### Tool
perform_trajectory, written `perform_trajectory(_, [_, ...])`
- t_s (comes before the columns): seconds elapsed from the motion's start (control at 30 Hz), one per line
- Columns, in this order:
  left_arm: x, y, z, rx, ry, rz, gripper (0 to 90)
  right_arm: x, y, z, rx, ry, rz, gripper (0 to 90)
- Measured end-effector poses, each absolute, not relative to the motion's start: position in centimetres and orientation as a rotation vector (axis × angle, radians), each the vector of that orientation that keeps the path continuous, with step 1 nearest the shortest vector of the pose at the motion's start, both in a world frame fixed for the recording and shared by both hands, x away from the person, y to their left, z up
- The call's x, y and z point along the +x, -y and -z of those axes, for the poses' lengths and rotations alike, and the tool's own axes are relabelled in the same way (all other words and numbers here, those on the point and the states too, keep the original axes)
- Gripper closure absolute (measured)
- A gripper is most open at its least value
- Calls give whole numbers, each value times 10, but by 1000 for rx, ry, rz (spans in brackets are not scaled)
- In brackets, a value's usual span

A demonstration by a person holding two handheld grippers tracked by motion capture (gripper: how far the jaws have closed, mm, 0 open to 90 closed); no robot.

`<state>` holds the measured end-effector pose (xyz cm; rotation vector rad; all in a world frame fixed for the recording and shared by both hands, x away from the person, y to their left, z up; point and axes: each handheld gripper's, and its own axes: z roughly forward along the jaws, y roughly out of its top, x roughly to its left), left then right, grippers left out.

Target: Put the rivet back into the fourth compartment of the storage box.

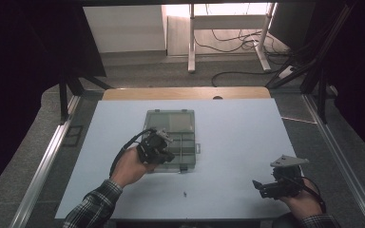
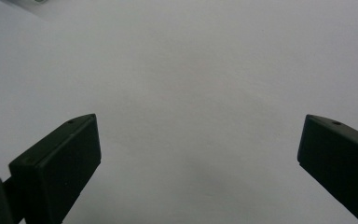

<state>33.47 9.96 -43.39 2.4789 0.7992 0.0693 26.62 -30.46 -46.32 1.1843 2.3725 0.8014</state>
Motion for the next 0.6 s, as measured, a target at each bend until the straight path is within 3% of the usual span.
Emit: perform_trajectory(0.6, [411,-46,446,2551,-810,-86,864,266,304,464,1179,-2391,-790,0])
